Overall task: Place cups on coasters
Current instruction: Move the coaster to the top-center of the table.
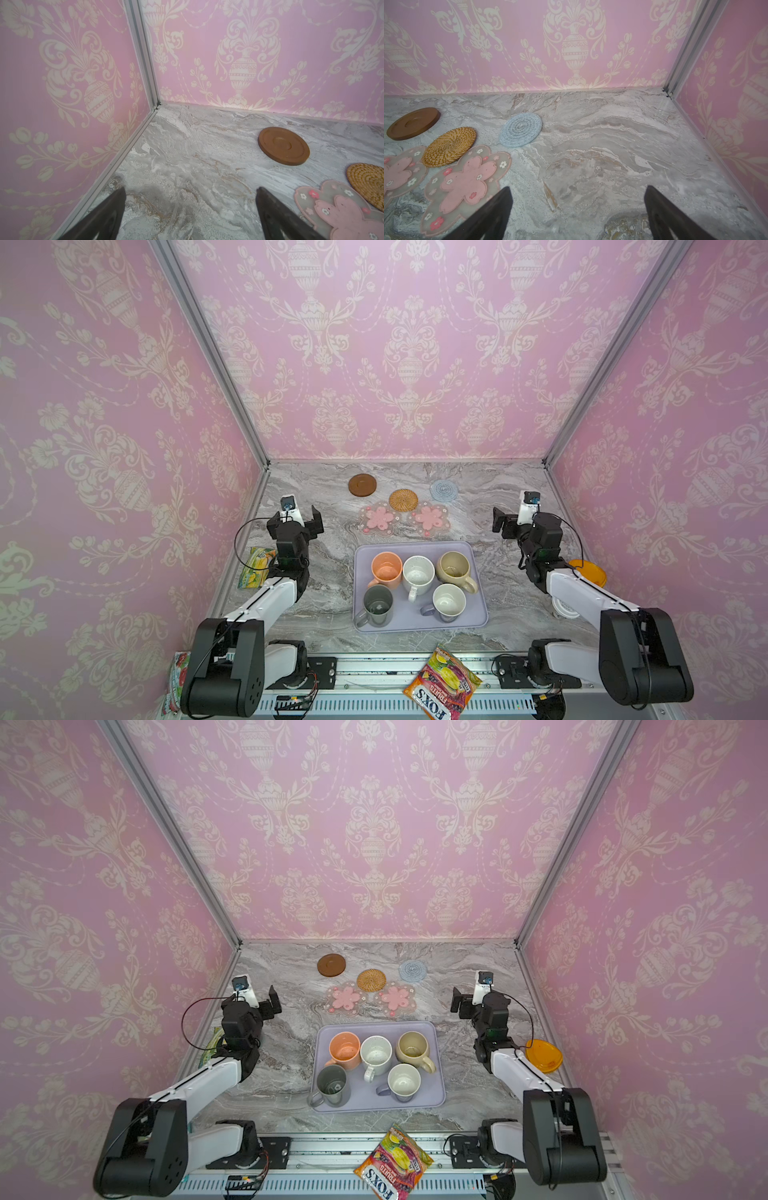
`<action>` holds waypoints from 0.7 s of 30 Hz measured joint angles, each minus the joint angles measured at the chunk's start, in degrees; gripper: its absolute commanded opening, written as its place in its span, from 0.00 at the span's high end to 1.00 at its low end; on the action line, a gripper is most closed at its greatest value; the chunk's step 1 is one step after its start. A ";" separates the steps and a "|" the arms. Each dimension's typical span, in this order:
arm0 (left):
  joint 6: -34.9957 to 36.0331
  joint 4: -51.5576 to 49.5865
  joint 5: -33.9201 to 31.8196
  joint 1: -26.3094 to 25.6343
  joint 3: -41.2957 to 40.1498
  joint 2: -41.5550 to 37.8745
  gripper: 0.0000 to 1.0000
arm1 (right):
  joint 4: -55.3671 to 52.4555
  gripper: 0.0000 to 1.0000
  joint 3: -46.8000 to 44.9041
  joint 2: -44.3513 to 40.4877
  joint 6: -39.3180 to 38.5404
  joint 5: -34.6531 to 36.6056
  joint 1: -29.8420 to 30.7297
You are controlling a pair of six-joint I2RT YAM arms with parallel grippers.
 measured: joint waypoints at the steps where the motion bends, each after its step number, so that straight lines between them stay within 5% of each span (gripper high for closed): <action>1: -0.59 -2.49 -0.35 0.00 1.44 -0.83 0.01 | -1.01 0.00 0.59 -0.66 0.07 0.07 0.09; 10: -6.78 -16.81 3.08 0.00 8.59 -4.22 0.01 | -13.09 0.00 7.41 -2.91 1.70 3.98 3.23; 21: -14.91 -33.48 11.91 -0.85 22.38 3.30 0.15 | -29.55 0.03 16.61 -1.20 3.87 4.61 9.38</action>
